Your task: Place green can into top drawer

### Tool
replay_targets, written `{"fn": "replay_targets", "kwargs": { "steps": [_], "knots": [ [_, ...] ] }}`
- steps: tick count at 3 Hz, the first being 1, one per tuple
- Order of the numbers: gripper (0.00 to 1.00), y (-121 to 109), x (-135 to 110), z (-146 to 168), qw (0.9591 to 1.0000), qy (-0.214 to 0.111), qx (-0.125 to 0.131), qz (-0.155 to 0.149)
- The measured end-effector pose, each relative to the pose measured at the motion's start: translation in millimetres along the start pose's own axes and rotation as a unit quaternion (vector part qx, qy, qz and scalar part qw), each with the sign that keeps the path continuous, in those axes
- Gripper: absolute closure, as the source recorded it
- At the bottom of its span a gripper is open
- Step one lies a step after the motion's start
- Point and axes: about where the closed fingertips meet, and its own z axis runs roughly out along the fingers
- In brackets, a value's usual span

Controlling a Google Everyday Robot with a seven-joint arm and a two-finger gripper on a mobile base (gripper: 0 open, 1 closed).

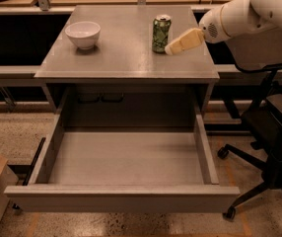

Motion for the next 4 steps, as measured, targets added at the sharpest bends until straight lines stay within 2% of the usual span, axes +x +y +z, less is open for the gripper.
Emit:
{"fn": "replay_targets", "kwargs": {
  "steps": [1, 2, 3, 4],
  "knots": [
    [0.00, -1, -2, 23, 0.9999, -0.014, 0.005, 0.008],
    [0.00, -9, -14, 62, 0.9985, -0.046, 0.021, 0.021],
    [0.00, -24, -26, 101, 0.9963, -0.070, 0.039, 0.028],
    [0.00, -39, -31, 139, 0.9950, -0.080, 0.048, 0.037]
  ]
}}
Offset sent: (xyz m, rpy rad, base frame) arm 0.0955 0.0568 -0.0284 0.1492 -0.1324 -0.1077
